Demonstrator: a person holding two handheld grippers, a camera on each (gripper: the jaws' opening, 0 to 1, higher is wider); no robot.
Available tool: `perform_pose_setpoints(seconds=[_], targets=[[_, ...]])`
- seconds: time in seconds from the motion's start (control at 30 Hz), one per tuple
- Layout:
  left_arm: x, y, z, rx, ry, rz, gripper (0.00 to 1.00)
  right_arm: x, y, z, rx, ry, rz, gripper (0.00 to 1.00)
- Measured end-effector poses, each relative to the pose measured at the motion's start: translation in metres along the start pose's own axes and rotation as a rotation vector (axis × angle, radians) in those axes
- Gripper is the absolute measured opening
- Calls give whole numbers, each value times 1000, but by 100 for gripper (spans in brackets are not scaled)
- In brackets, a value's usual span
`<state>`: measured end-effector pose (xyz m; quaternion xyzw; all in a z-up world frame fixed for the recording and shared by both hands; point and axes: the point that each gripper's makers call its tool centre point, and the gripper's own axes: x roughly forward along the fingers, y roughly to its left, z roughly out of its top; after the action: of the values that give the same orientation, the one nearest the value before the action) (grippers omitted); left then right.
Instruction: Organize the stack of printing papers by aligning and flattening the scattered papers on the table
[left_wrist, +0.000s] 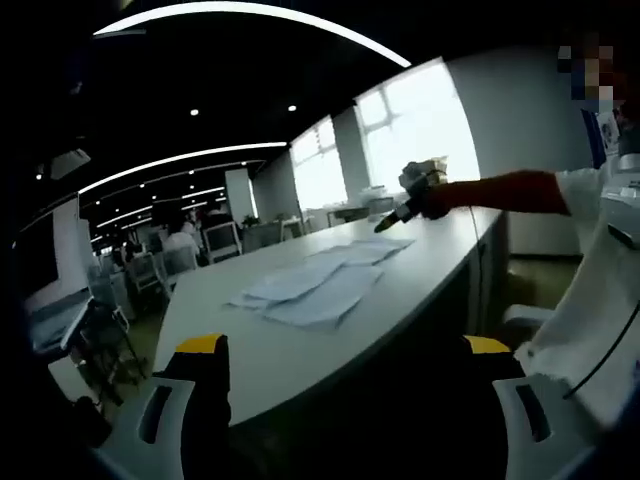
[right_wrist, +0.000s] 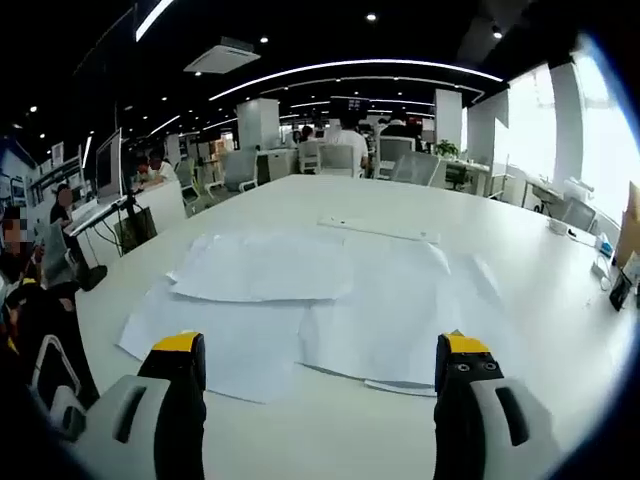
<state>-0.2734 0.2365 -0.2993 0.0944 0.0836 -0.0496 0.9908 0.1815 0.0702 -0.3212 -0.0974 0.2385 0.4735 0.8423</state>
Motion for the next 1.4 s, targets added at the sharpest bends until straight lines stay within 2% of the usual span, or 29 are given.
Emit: perform_pose_setpoints(seconds=[0.2,0.63,0.83,1.0,1.13,1.2,1.4], targets=[[1,0,-1,11,14,4,97,4,-7,-2,-7,40,-31,90],[-11,-4,-3,-10,23,29,97,2,6,0,-11,62,-15,90],[-5,-9,-9,-29,26,14,96,5,8,0,-15,81,-4,90],[-2,-8,-9,-44,20,12,96,10,8,5,-10,67,5,89],[0,-7,-11,-42,22,17,96,21,5,4,-15,101,1,89],[2,-6,-13,-44,23,16,96,22,12,-1,-29,108,5,89],[9,-1,-17,-71,11,10,96,31,18,-3,-41,123,10,88]])
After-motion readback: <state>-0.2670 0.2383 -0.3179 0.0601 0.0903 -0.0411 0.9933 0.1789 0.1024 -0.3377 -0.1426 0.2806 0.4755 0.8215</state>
